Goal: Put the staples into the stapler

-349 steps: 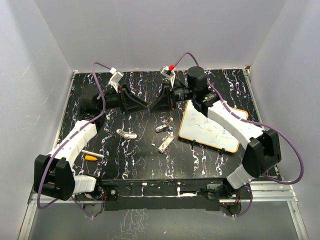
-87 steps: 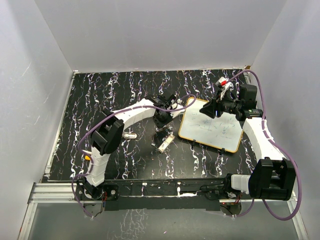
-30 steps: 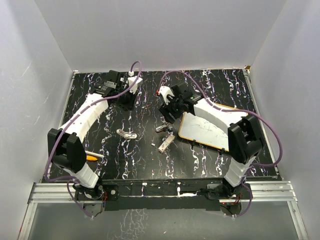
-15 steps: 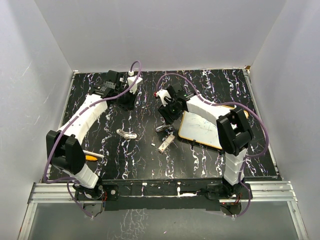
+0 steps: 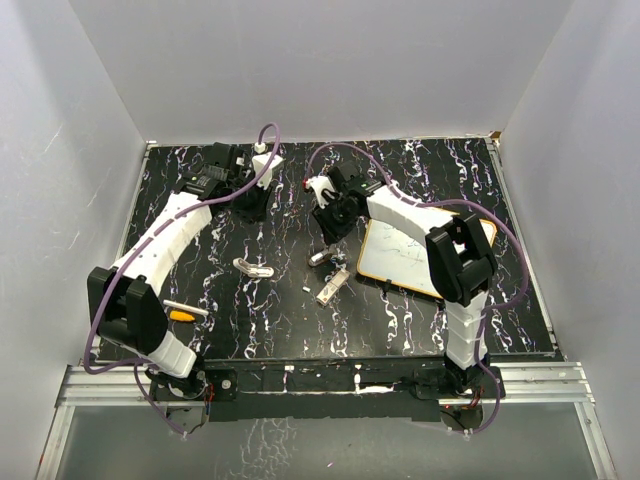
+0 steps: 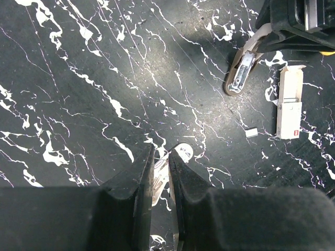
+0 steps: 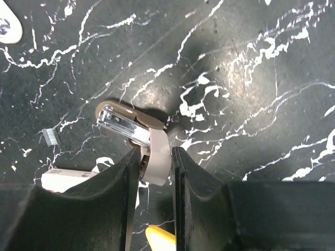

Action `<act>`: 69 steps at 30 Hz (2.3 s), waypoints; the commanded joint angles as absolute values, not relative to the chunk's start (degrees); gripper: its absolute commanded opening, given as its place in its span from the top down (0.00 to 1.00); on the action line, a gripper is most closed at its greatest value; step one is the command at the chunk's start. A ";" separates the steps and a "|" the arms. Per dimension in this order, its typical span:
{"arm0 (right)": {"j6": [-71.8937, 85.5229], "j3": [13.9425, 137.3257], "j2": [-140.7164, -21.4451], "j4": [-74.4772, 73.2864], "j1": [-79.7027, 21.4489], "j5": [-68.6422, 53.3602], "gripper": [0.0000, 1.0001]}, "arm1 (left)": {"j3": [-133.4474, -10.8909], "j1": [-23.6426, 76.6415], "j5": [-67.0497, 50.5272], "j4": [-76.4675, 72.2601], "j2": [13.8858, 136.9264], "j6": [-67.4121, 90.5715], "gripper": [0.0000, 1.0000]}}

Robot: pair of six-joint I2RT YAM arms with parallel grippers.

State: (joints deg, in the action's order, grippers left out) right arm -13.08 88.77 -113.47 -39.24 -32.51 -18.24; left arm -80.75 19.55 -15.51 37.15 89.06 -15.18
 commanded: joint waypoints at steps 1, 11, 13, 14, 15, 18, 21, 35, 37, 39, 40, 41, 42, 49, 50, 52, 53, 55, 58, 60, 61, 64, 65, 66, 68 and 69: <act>-12.21 92.77 -114.98 -39.43 -34.45 -21.39 0.72 | -80.02 19.00 -16.51 36.95 85.84 -15.64 1.00; -11.42 95.71 -117.47 -40.23 -36.76 -26.95 0.75 | -79.19 18.98 -16.61 36.77 85.31 -15.91 1.00; -10.92 95.12 -117.27 -39.73 -36.83 -27.95 0.75 | -79.03 19.01 -16.61 36.61 85.21 -15.99 1.00; -10.82 94.76 -117.11 -39.42 -36.88 -28.31 0.75 | -78.94 18.99 -16.69 36.62 85.14 -16.00 1.00; -10.74 94.36 -117.01 -39.09 -36.84 -28.68 0.75 | -78.85 18.98 -16.82 36.55 85.13 -16.00 1.00; -10.55 93.50 -116.75 -38.49 -36.85 -29.22 0.74 | -78.54 18.99 -17.17 36.24 85.01 -16.00 1.00; -10.30 92.41 -116.10 -37.49 -36.85 -29.37 0.71 | -78.12 18.99 -17.54 35.92 84.72 -16.08 1.00; -10.95 89.82 -113.64 -35.88 -36.84 -27.84 0.52 | -74.79 18.98 -22.14 33.69 83.56 -15.17 1.00; -11.36 90.11 -113.22 -35.98 -36.77 -27.40 0.49 | -74.54 19.19 -23.57 33.59 83.96 -14.26 1.00; -11.67 90.69 -112.68 -36.13 -36.43 -27.16 0.46 | -74.40 19.96 -24.00 33.63 84.57 -13.16 1.00; -11.84 91.15 -112.41 -36.23 -36.16 -27.12 0.44 | -74.36 20.75 -23.63 33.67 84.88 -12.90 1.00; -12.16 91.59 -112.15 -36.29 -35.70 -27.39 0.43 | -74.28 21.92 -22.58 33.74 85.24 -12.55 1.00; -12.40 92.04 -111.70 -36.42 -35.22 -27.87 0.41 | -74.08 23.47 -21.06 33.78 85.56 -12.16 1.00; -15.77 92.48 -106.20 -38.90 -28.20 -35.68 0.33 | -72.25 32.90 -11.81 32.75 87.77 -8.36 1.00; -16.08 91.47 -104.74 -38.89 -26.88 -36.67 0.33 | -71.94 33.51 -11.44 32.44 87.89 -7.46 1.00; -16.98 89.64 -101.93 -38.68 -24.43 -38.62 0.33 | -71.56 35.14 -10.37 32.25 88.29 -6.43 1.00; -17.78 88.86 -100.69 -38.74 -23.40 -39.30 0.33 | -71.55 35.97 -9.25 32.41 88.70 -6.08 1.00; -18.97 87.71 -97.03 -38.84 -22.00 -40.24 0.32 | -72.04 37.49 -7.97 33.44 90.22 -6.11 1.00; -20.20 86.62 -93.20 -38.89 -21.05 -40.43 0.32 | -73.48 38.74 -7.25 35.99 93.14 -6.37 1.00; -20.55 85.74 -91.33 -38.93 -20.36 -40.10 0.32 | -74.27 39.17 -6.61 36.95 94.72 -6.41 1.00; -20.63 85.39 -90.68 -38.92 -19.98 -39.83 0.32 | -74.58 39.38 -6.14 37.27 95.62 -6.58 1.00; -20.74 84.23 -89.08 -38.85 -18.68 -39.70 0.32 | -76.36 40.06 -4.79 38.57 98.16 -6.84 1.00; -20.74 83.80 -88.67 -38.78 -18.29 -39.97 0.33 | -76.97 40.26 -4.43 38.79 98.84 -6.79 1.00; -20.67 83.31 -88.24 -38.69 -17.88 -40.17 0.33 | -77.59 40.44 -3.93 38.87 99.55 -6.72 1.00; -20.45 82.11 -87.25 -38.02 -17.23 -40.50 0.32 | -78.92 40.94 -3.05 39.25 100.90 -6.45 1.00; -20.37 81.52 -86.78 -37.63 -17.01 -40.56 0.32 | -79.58 41.02 -2.88 39.55 101.64 -6.16 1.00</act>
